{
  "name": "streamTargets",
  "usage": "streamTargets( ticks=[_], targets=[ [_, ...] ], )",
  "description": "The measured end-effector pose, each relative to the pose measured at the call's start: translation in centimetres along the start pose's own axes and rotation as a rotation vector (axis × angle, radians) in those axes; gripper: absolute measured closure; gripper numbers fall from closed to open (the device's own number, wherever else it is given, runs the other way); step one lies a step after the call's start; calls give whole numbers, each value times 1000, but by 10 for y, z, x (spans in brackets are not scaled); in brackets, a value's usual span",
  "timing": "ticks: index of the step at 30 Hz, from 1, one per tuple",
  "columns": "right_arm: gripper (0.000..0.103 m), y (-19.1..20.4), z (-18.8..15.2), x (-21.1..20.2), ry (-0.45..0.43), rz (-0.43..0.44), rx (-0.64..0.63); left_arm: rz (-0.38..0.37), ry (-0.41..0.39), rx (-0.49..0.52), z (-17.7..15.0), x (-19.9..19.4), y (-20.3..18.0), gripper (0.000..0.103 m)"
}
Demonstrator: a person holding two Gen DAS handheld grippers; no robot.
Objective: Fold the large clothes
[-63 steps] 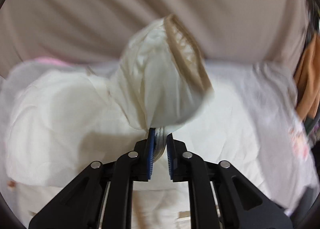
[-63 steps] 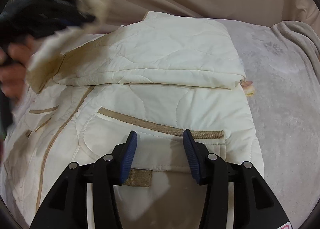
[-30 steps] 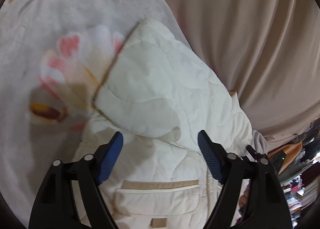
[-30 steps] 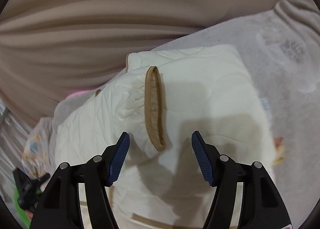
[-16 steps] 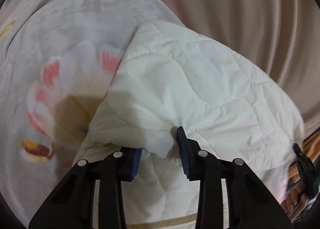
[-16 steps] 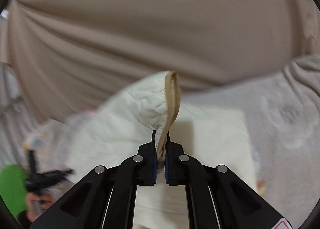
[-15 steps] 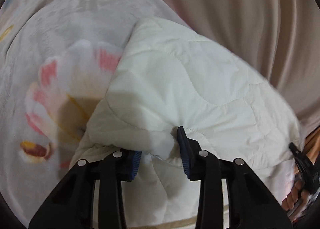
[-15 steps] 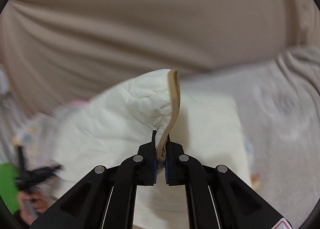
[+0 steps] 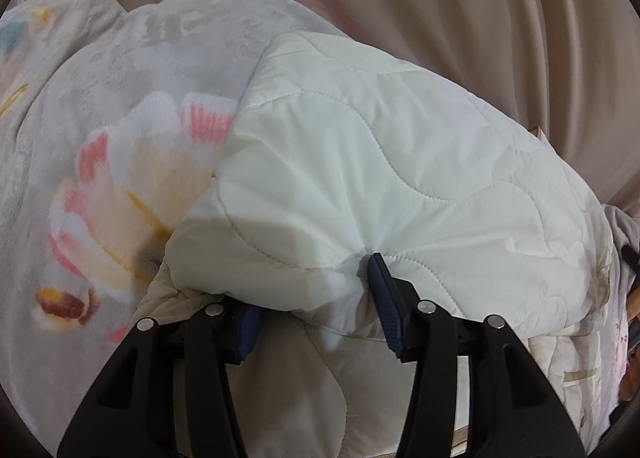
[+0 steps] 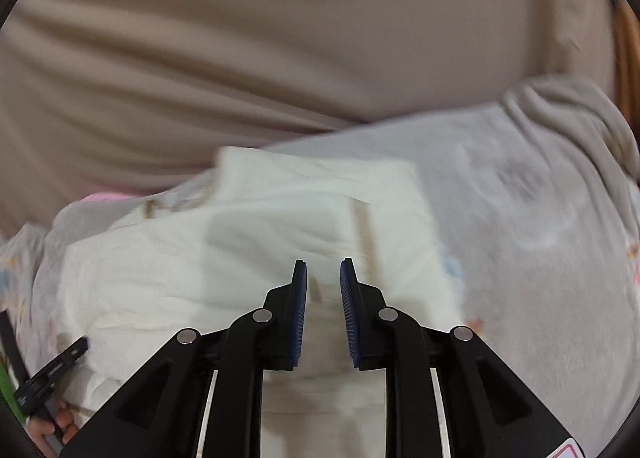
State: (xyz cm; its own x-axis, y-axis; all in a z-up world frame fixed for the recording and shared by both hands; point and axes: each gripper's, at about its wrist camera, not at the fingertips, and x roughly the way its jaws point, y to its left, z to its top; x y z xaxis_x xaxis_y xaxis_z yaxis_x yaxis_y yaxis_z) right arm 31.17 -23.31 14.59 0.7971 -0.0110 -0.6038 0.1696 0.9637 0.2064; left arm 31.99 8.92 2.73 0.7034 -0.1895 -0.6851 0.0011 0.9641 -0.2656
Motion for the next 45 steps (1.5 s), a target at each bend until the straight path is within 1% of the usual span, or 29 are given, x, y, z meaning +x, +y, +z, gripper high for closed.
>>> streamTargets(
  ticks=[2, 4, 6, 8, 9, 12, 14, 17, 18, 19, 20, 21, 22, 24, 26, 27, 28, 29, 30, 31, 32, 35, 36, 37, 38, 40, 41, 42, 45],
  targets=[
    [84, 45, 7, 18, 47, 112, -103, 2, 0, 3, -1, -1, -1, 53],
    [84, 79, 6, 40, 94, 185, -160, 2, 0, 1, 0, 1, 0, 52],
    [84, 106, -1, 63, 133, 201, -212, 1, 1, 3, -1, 1, -1, 51],
    [87, 114, -4, 79, 141, 179, -241, 4, 2, 5, 0, 3, 3, 51],
    [96, 110, -8, 83, 140, 156, -241, 5, 3, 7, 1, 3, 2, 50],
    [103, 67, -9, 89, 125, 98, -178, 2, 4, 9, 0, 3, 1, 49],
    [103, 28, -2, 89, 116, 56, -97, -3, 6, 11, 0, 4, 3, 48],
    [103, -38, 2, 77, 110, -8, 43, 2, 9, 21, -1, 4, 0, 46],
    [103, -56, 1, 68, 110, -7, 83, 2, 9, 22, -1, 3, 0, 46],
    [103, -67, 0, 60, 110, 17, 117, -1, 10, 19, -1, 3, 0, 46],
    [101, -76, -2, 50, 110, 29, 142, -11, 8, 12, -1, 2, 1, 46],
    [80, -82, -5, 40, 99, 5, 151, -24, 4, 0, 0, 0, 4, 46],
    [65, -85, -10, 30, 80, 2, 149, -37, 0, -19, 1, -2, 7, 45],
    [51, -85, -20, 23, 79, 42, 150, -40, -17, -52, 3, -10, 12, 45],
    [51, -83, -30, 29, 129, 99, 159, -34, -42, -69, 6, -19, 14, 45],
    [51, -89, -33, 32, 143, 115, 156, -34, -47, -77, 8, -22, 14, 45],
    [51, -84, -36, 35, 152, 113, 141, -36, -45, -86, 11, -24, 13, 45],
    [52, -79, -36, 41, 158, 102, 119, -34, -35, -92, 14, -24, 13, 45],
    [65, -72, -34, 45, 164, 95, 91, -28, -26, -94, 17, -24, 12, 46],
    [94, -65, -31, 46, 170, 107, 70, -21, -21, -92, 20, -24, 12, 46],
    [100, -60, -27, 43, 167, 113, 65, -6, -22, -83, 23, -24, 11, 46],
    [101, -53, -14, 4, -2, 162, 71, 24, -22, -44, 26, -23, 9, 47],
    [101, -53, -11, -8, -49, 166, 74, 33, -7, -30, 25, -18, 9, 47],
    [101, -56, -10, -13, -74, 162, 84, 38, 7, -18, 25, -13, 10, 47],
    [101, -57, -12, -7, -61, 146, 84, 42, 19, -5, 23, -6, 10, 47],
    [101, -58, -29, 40, 90, 26, 30, 61, 26, 21, 16, 4, 7, 45],
    [102, -57, -39, 66, 169, 3, 5, 62, 24, 26, 16, 6, 6, 44],
    [103, -59, -47, 80, 195, 5, 2, 63, 22, 31, 16, 6, 5, 43],
    [101, -59, -37, 66, 169, -9, 60, 42, 25, 21, 17, 3, 11, 43]
  ],
)
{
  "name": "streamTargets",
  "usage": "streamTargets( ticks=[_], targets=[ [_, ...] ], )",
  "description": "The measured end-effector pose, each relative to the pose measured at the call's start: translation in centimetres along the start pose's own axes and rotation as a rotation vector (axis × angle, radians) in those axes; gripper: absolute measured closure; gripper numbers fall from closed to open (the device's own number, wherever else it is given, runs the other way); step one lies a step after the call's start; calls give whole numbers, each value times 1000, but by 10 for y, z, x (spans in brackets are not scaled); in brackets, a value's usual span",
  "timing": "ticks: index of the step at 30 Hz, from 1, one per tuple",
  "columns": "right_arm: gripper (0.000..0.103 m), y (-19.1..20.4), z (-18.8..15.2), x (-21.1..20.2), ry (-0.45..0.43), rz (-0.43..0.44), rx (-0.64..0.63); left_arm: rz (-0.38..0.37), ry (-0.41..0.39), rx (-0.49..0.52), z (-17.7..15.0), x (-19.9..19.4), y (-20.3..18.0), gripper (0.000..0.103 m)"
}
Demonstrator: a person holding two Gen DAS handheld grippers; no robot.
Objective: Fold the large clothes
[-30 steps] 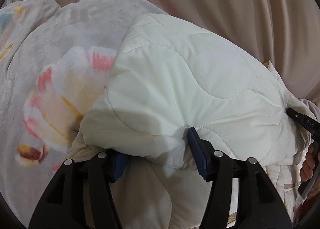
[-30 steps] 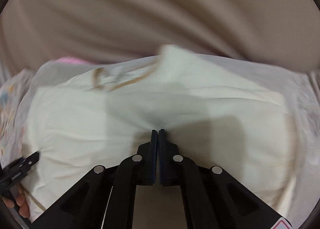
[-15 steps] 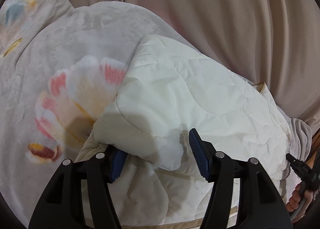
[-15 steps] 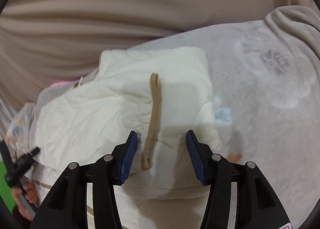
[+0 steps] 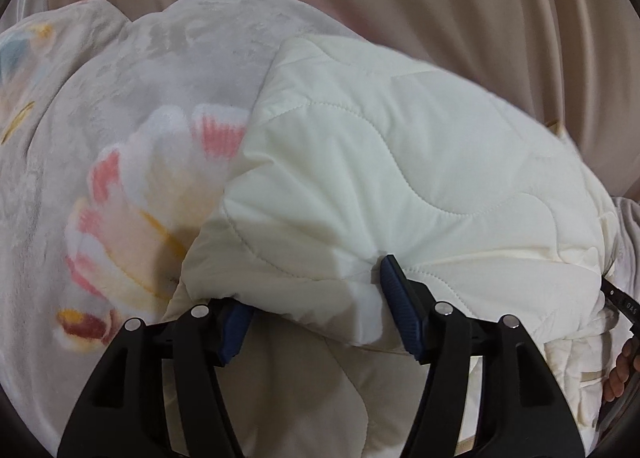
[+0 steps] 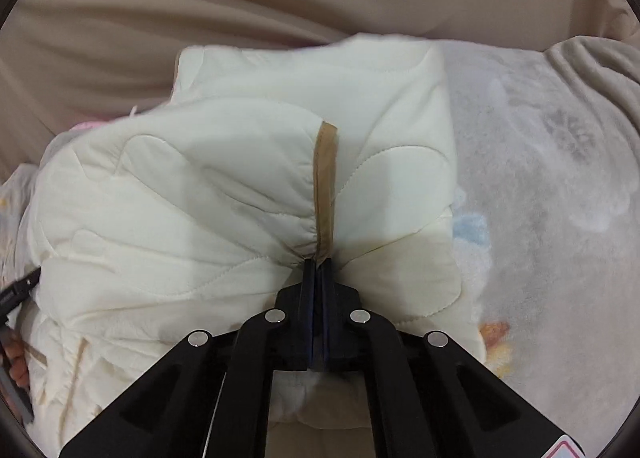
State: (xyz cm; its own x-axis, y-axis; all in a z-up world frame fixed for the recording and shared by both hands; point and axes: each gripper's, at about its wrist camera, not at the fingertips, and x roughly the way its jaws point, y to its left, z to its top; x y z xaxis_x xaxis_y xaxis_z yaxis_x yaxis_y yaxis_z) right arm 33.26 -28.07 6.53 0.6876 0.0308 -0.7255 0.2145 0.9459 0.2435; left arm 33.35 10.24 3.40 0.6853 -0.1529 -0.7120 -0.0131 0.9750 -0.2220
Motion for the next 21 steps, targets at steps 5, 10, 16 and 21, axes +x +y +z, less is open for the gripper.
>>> streamTargets(
  ticks=[5, 10, 16, 21],
  targets=[
    [94, -10, -18, -51, -9, 46, 4, -33, 21, 28, -19, -38, 16, 32],
    [63, -42, -87, -125, 23, 33, -59, -54, 50, 82, -63, -100, 45, 20],
    [49, -81, -194, -189, 97, 63, 5, -137, 159, -30, -119, -140, 80, 15],
    [44, -94, -243, -197, 108, 116, 126, -186, 161, -114, -155, -154, 90, 15]
  ],
)
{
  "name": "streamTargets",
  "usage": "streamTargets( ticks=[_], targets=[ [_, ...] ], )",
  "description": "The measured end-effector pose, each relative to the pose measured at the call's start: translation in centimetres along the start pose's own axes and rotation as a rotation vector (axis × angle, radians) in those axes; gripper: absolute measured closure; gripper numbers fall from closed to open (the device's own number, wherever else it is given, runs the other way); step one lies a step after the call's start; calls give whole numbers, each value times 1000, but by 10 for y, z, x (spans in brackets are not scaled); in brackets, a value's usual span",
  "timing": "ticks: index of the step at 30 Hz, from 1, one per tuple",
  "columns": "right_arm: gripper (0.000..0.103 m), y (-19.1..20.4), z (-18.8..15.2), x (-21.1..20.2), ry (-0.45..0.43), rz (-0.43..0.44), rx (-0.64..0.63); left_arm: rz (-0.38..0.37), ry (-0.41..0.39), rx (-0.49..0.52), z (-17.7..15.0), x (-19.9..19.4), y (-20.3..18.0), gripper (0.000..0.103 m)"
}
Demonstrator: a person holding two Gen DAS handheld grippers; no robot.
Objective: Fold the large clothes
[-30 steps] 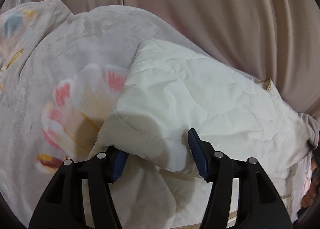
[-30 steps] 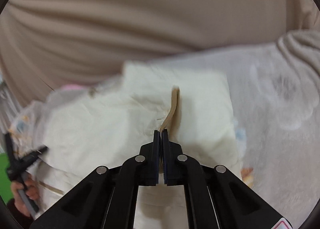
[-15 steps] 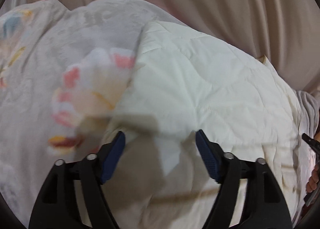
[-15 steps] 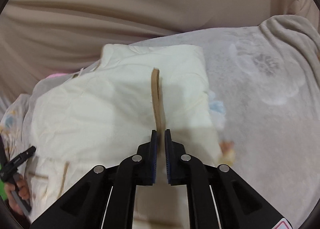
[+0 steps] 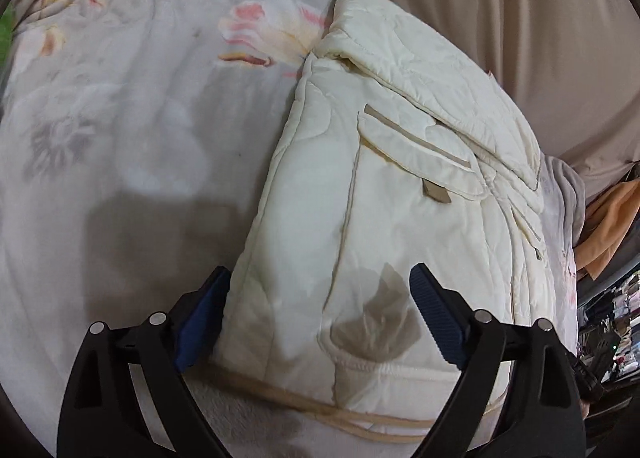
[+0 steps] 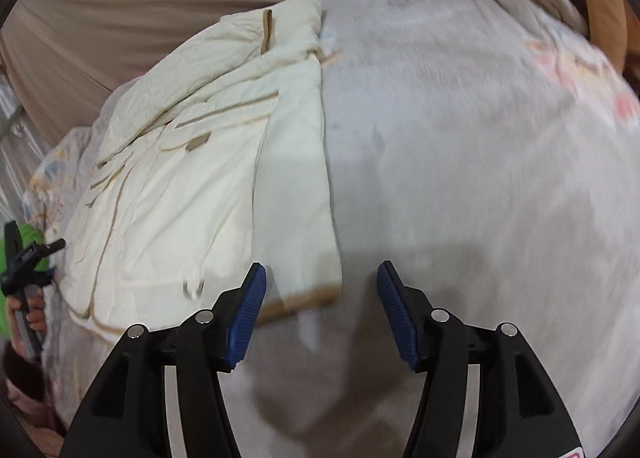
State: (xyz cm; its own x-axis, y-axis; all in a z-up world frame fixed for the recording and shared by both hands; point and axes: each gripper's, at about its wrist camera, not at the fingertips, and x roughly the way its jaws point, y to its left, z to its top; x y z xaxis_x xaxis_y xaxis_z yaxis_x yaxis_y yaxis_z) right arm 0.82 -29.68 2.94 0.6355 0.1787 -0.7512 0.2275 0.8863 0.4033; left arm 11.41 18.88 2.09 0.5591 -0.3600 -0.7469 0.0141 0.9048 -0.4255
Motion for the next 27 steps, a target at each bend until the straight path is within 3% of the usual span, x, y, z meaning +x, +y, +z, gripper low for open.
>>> streamTargets(
  ticks=[3, 8, 11, 13, 16, 22, 27],
  targets=[
    [40, 0, -3, -1, -20, 41, 32, -37, -8, -2, -11, -5, -5, 16],
    [42, 8, 3, 6, -30, 73, 68, -28, -13, 10, -15, -5, -14, 42],
    [67, 9, 5, 8, -21, 88, 75, -33, -23, 5, -15, -11, -15, 60],
    [87, 10, 4, 8, -22, 122, 89, -30, -44, 9, -16, -20, -14, 81],
    [96, 11, 2, -4, -76, 146, 96, -59, -77, 11, -17, -36, -15, 89],
    [99, 17, -13, -52, -207, 206, 80, -131, -132, 41, -33, -80, -20, 92],
    [99, 27, -49, -118, -346, 265, -13, -209, -219, 64, -62, -143, -20, 93]
  ],
)
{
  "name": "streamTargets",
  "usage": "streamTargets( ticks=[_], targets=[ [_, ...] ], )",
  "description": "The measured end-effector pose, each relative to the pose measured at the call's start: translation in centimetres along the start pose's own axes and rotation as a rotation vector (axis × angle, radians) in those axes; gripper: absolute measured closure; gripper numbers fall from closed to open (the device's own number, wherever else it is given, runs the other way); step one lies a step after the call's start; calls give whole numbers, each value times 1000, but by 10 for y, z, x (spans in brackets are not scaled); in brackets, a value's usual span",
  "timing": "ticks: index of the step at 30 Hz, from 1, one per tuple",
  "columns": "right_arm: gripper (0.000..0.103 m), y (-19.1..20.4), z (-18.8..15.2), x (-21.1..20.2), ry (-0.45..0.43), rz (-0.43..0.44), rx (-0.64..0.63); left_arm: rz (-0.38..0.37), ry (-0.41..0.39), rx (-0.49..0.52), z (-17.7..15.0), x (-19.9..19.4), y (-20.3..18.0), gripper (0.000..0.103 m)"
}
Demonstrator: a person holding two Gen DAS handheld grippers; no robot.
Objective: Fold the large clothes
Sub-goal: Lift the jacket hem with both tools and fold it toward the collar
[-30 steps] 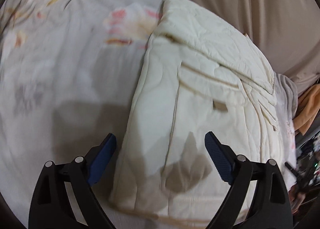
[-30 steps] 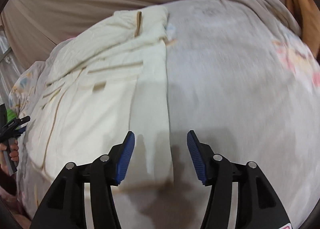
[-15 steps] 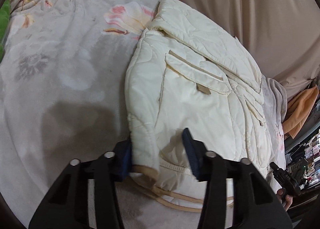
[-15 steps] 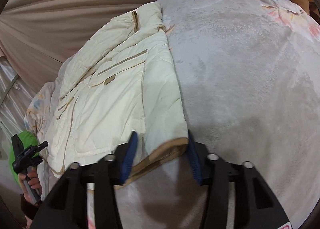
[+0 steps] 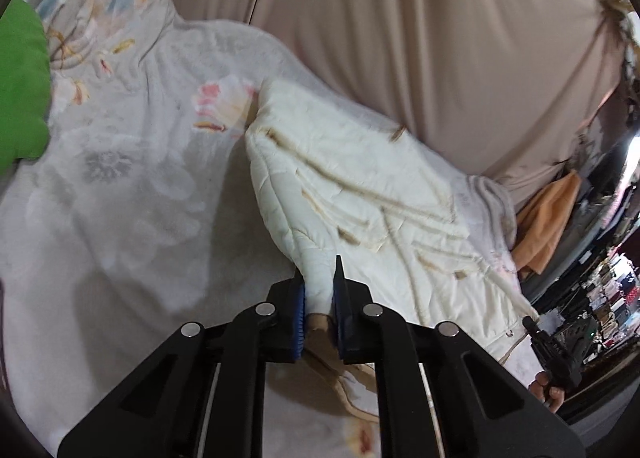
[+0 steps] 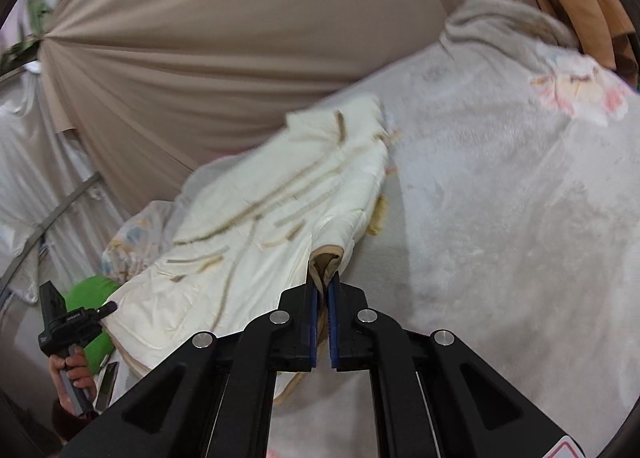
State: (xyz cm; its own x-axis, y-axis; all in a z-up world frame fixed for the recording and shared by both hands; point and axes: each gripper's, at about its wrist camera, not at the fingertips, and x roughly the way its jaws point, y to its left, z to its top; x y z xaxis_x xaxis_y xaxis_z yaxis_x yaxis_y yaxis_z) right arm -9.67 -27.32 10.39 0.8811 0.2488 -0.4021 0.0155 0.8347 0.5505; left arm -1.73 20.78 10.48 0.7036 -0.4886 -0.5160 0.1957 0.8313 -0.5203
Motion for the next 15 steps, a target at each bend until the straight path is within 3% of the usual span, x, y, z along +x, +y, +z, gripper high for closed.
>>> streamTargets(
  ticks=[6, 10, 12, 15],
  targets=[
    [99, 33, -13, -103, -257, 64, -102, -104, -188, 34, -18, -100, -19, 93],
    [99, 55, -4, -145, -417, 114, -121, -141, -343, 81, -18, -145, -37, 93],
    [99, 56, 6, -145, -454, 127, -106, -153, -373, 95, -10, -147, -41, 93],
    [99, 51, 28, -114, -426, 109, -86, -126, -315, 85, 15, -110, -40, 93]
  ],
)
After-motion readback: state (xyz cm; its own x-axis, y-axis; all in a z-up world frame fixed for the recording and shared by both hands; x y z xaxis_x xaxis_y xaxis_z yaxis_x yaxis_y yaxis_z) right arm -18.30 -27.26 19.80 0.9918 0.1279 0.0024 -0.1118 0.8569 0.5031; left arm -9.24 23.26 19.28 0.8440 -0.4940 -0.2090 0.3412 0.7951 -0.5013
